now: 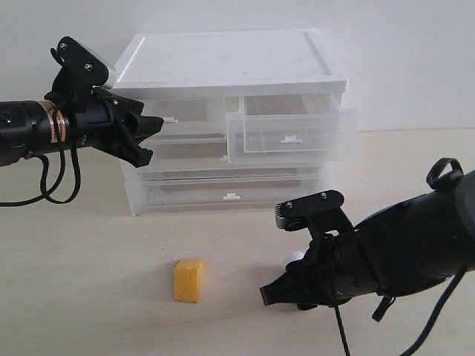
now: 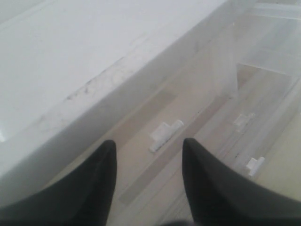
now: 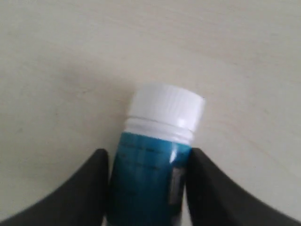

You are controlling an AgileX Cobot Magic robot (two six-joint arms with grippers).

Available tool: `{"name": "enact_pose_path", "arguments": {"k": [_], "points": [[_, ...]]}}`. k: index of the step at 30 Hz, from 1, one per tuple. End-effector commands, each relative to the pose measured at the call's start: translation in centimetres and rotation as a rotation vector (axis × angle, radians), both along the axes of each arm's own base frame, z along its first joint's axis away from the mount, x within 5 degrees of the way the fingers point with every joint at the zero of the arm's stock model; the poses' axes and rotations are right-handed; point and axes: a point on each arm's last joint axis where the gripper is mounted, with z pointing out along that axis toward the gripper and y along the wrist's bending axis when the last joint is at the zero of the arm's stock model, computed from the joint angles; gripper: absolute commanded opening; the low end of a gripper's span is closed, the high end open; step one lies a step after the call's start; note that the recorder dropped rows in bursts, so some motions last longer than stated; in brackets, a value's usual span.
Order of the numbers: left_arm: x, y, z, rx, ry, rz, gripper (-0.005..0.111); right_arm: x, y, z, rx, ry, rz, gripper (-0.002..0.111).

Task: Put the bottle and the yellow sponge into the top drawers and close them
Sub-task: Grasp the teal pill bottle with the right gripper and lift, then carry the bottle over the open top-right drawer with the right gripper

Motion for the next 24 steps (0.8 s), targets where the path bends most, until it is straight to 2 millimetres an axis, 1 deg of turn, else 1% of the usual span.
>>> {"name": "enact_pose_path", "arguments": {"k": [1, 3, 7, 11, 12, 14, 15, 17, 19, 20, 22, 23, 24], "points": [[0.0, -0.1, 0.3, -0.012, -0.001, 0.006, 0.042, 0.0, 0.1, 0.1, -0.007, -0.008, 0.057, -0.001], [0.0, -0.1, 0.3, -0.012, -0.001, 0.006, 0.042, -0.1, 0.4, 0.4, 0.005, -0.015, 0.093, 0.0], [0.0, -0.1, 0.3, -0.012, -0.001, 0.006, 0.042, -0.7, 0.8, 2.4, 0.076, -0.053, 0.176, 0.0], [0.0, -0.1, 0.3, -0.012, -0.001, 0.006, 0.042, -1.7, 0.7, 5.9, 0.106, -0.175, 0.308, 0.0], [0.0, -0.1, 0.3, -0.012, -0.001, 0.006, 0.042, -2.1, 0.4, 7.3, 0.094, -0.24, 0.365, 0.0], [0.0, -0.1, 0.3, -0.01, 0.001, 0.008, 0.042, -2.8, -0.1, 9.3, 0.06, -0.345, 0.449, 0.0], [0.0, -0.1, 0.3, -0.006, -0.003, 0.006, 0.042, -3.1, -0.3, 10.5, 0.025, -0.415, 0.512, 0.0], [0.0, -0.1, 0.3, -0.003, -0.004, 0.005, 0.042, -3.8, -1.0, 12.8, -0.025, -0.536, 0.581, 0.0], [0.0, -0.1, 0.3, -0.003, -0.004, 0.005, 0.042, -4.2, -1.9, 14.9, -0.135, -0.676, 0.632, 0.0], [0.0, -0.1, 0.3, -0.003, -0.004, 0.005, 0.042, -4.2, -2.5, 15.8, -0.195, -0.731, 0.627, 0.0], [0.0, -0.1, 0.3, -0.002, -0.003, 0.006, 0.042, -3.8, -3.8, 17.7, -0.349, -0.845, 0.555, 0.0], [0.0, -0.1, 0.3, -0.002, -0.003, 0.006, 0.042, -3.5, -4.1, 18.2, -0.406, -0.873, 0.528, 0.0], [0.0, -0.1, 0.3, -0.002, -0.003, 0.006, 0.042, -3.1, -4.4, 19.2, -0.464, -0.92, 0.495, 0.0]]}}
